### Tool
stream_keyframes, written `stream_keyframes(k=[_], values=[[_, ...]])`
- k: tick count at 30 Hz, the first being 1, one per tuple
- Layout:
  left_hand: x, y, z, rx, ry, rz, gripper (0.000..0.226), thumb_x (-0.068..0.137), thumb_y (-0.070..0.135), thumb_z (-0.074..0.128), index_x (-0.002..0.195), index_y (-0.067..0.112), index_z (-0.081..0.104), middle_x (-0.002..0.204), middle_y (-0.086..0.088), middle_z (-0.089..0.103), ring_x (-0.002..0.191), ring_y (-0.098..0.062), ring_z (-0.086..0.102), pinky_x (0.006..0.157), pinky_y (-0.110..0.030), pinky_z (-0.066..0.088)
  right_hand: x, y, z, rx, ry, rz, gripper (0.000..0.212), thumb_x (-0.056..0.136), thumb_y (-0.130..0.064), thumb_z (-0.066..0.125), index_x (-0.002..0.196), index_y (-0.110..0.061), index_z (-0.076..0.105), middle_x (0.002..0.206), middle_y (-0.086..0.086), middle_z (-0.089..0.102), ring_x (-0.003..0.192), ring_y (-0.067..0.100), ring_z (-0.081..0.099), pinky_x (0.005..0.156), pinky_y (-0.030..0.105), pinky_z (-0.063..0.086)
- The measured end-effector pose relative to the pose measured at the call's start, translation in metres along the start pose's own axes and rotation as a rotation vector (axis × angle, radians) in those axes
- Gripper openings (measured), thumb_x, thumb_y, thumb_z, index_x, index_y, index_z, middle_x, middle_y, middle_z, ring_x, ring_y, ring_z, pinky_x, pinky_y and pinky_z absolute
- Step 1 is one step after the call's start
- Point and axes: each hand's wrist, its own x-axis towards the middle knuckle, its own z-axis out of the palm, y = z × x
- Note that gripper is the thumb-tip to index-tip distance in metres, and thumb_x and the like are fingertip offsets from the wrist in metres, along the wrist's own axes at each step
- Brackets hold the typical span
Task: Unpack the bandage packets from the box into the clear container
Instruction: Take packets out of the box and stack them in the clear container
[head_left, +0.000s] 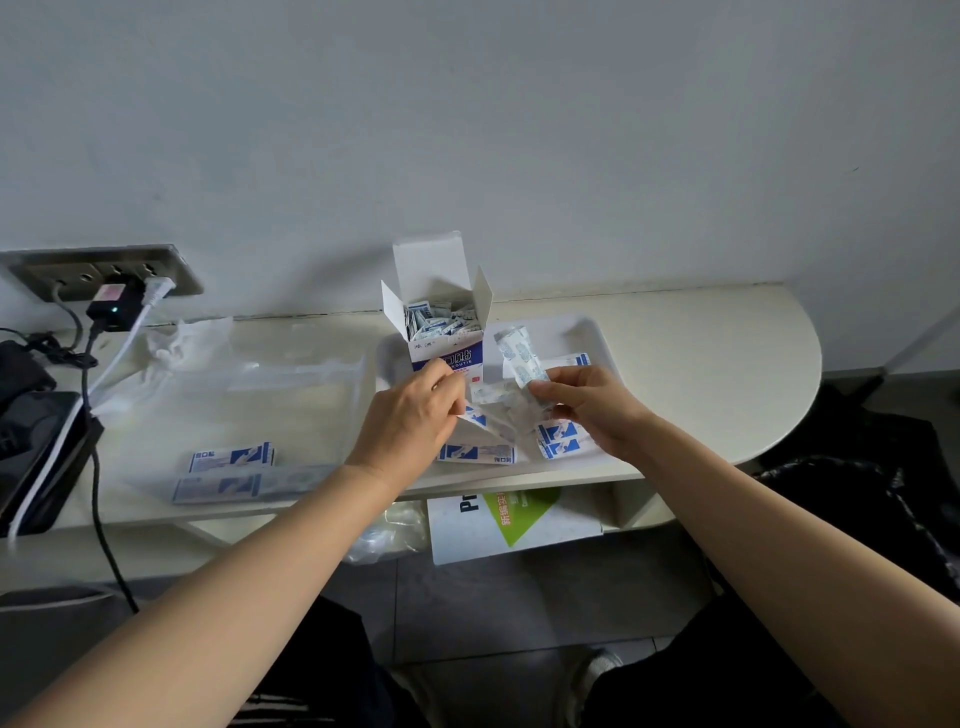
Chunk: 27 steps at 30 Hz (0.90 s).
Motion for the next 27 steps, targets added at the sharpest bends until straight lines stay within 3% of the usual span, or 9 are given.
stream_keyframes(k=[5, 8, 10, 12, 15, 17, 22, 24, 27], values=[[0.000, -0.004, 0.007, 0.061, -0.143, -0.248, 0.018, 0.081, 0.002, 0.059, 0.092, 0.016, 0.061, 0.101, 0.000, 0.053, 0.071, -0.022, 0.058, 0.049, -0.030, 0.043, -0.005, -0.001, -0.005, 0.019, 0.018, -0.020, 0.009, 0.089, -0.009, 0.062, 0.085, -0.004, 0.067, 0.092, 0.011, 0.069, 0.080, 0.016, 0.063, 0.075, 0.025, 0.054], [0.003, 0.000, 0.005, -0.045, -0.086, -0.412, 0.023, 0.093, 0.014, 0.044, 0.102, 0.016, 0.064, 0.108, 0.001, 0.059, 0.080, -0.024, 0.061, 0.061, -0.033, 0.048, -0.004, 0.000, -0.006, 0.026, 0.004, -0.029, 0.010, 0.089, -0.010, 0.062, 0.091, -0.001, 0.067, 0.096, 0.012, 0.068, 0.080, 0.016, 0.063, 0.070, 0.020, 0.054], [0.008, 0.006, 0.003, -0.236, -0.086, -0.576, 0.031, 0.094, 0.029, 0.039, 0.092, 0.016, 0.067, 0.095, 0.000, 0.068, 0.075, -0.025, 0.062, 0.066, -0.038, 0.052, -0.003, 0.001, -0.004, 0.021, -0.016, -0.026, 0.014, 0.089, -0.011, 0.062, 0.096, 0.001, 0.067, 0.101, 0.014, 0.068, 0.081, 0.015, 0.064, 0.068, 0.019, 0.052], [0.016, 0.013, 0.001, -0.541, -0.141, -0.731, 0.033, 0.094, 0.037, 0.046, 0.082, 0.013, 0.066, 0.078, 0.000, 0.069, 0.056, -0.018, 0.058, 0.060, -0.032, 0.052, -0.002, 0.001, -0.001, 0.013, -0.041, -0.035, 0.013, 0.089, -0.010, 0.062, 0.096, 0.000, 0.067, 0.100, 0.014, 0.068, 0.081, 0.015, 0.064, 0.070, 0.019, 0.052], [0.023, 0.023, 0.001, -0.950, -0.142, -0.904, 0.015, 0.091, 0.021, 0.060, 0.090, 0.008, 0.067, 0.070, 0.001, 0.062, 0.042, -0.014, 0.046, 0.041, -0.016, 0.036, -0.004, 0.001, 0.001, -0.062, -0.081, -0.038, 0.010, 0.089, -0.011, 0.063, 0.090, -0.005, 0.070, 0.096, 0.011, 0.070, 0.084, 0.017, 0.064, 0.077, 0.023, 0.052], [0.023, 0.024, 0.003, -1.032, -0.125, -0.929, 0.006, 0.090, 0.011, 0.062, 0.091, 0.006, 0.066, 0.069, -0.001, 0.059, 0.040, -0.012, 0.044, 0.039, -0.014, 0.034, -0.005, 0.001, 0.000, -0.121, -0.080, -0.021, 0.011, 0.089, -0.014, 0.064, 0.092, -0.007, 0.071, 0.097, 0.010, 0.071, 0.087, 0.019, 0.063, 0.081, 0.027, 0.051], [0.017, 0.015, 0.007, -0.941, -0.160, -0.848, 0.008, 0.085, 0.010, 0.069, 0.079, 0.016, 0.068, 0.078, -0.002, 0.069, 0.042, -0.012, 0.048, 0.053, -0.026, 0.044, -0.007, -0.001, -0.005, -0.278, -0.059, -0.021, 0.015, 0.088, -0.016, 0.065, 0.098, -0.007, 0.073, 0.100, 0.007, 0.071, 0.087, 0.016, 0.060, 0.079, 0.023, 0.045], [0.017, 0.014, 0.006, -0.936, -0.172, -0.842, 0.008, 0.084, 0.008, 0.069, 0.082, 0.015, 0.069, 0.076, -0.002, 0.069, 0.045, -0.014, 0.050, 0.047, -0.022, 0.043, -0.008, -0.004, -0.003, -0.350, -0.083, -0.029, 0.018, 0.088, -0.014, 0.066, 0.102, -0.006, 0.072, 0.100, 0.001, 0.071, 0.087, 0.012, 0.061, 0.078, 0.019, 0.047], [0.019, 0.015, 0.004, -0.982, -0.187, -0.857, 0.016, 0.088, -0.003, 0.059, 0.099, 0.004, 0.068, 0.071, -0.007, 0.063, 0.046, -0.009, 0.052, 0.040, -0.017, 0.041, -0.007, -0.005, 0.001, -0.529, -0.098, -0.098, 0.018, 0.087, -0.017, 0.068, 0.101, -0.007, 0.073, 0.098, 0.010, 0.073, 0.082, 0.011, 0.061, 0.080, 0.024, 0.050]])
